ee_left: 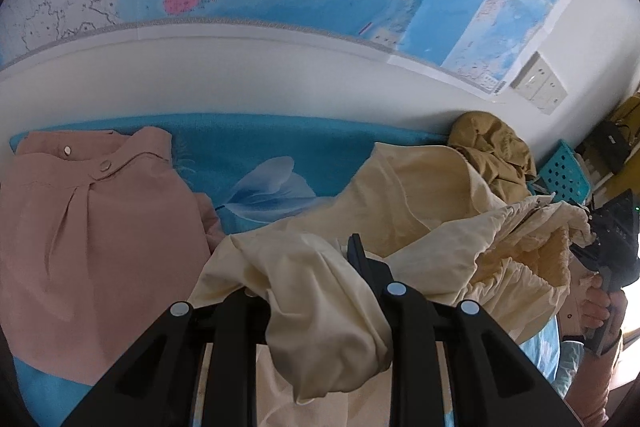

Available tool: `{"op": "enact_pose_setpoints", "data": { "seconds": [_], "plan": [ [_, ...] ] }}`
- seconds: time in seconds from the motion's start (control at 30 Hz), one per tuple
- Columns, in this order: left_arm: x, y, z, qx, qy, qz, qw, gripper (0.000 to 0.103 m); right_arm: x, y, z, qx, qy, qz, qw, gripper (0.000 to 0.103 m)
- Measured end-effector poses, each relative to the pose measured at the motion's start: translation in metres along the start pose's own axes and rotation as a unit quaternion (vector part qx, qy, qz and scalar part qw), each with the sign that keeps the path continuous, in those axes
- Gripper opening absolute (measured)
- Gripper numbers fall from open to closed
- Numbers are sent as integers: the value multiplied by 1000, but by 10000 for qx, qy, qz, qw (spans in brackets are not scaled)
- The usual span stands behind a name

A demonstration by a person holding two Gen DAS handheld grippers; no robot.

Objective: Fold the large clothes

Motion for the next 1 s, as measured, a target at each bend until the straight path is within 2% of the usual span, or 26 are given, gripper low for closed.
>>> {"op": "enact_pose_setpoints", "data": {
  "seconds": [0.3, 0.4, 0.57, 0.7, 0.77, 0.87, 0.9, 0.97, 1.0],
  "plan": [
    [-7, 30, -10, -191, 24, -192, 9996, 25, -9, 25, 11, 174, 180, -86, 9996, 31],
    [-6, 23, -2, -227, 317, -160, 9991, 29, -12, 32, 16, 213, 290, -132, 9993, 31],
    [-5, -14, -8, 382, -73, 199, 9990, 37, -16, 40, 23, 238, 475, -194, 9984, 31],
    [1, -31, -13, 893, -562, 541, 9929, 47, -18, 46, 29, 252, 739, -243, 9966, 31],
    [0, -32, -9, 906, -654, 630, 9917, 51, -20, 51, 36, 244, 1038, -291, 9939, 31],
    [-3, -28, -10, 921, -869, 740, 9892, 53, -22, 55, 36, 359, 1043, -315, 9934, 31],
    [-4, -27, -13, 1177, -1026, 816, 9844, 64, -23, 55, 35, 349, 1055, -322, 9933, 33],
    [-3, -31, -17, 1621, -1231, 1062, 9733, 73, -24, 55, 32, 335, 1010, -322, 9938, 40],
    [-3, -34, -19, 2100, -1295, 1221, 9613, 78, -25, 55, 31, 327, 989, -311, 9941, 44]
  ]
}}
Point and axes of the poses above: each gripper's, at about its wrist camera, not at the fingertips, and y roughly the way its jaws point, z to its right, x to its underside, the point moved 1 cm from there along y, roughly the way its jaws point, and after that the axes turned 10 degrees about x, right-handed, at the moved point
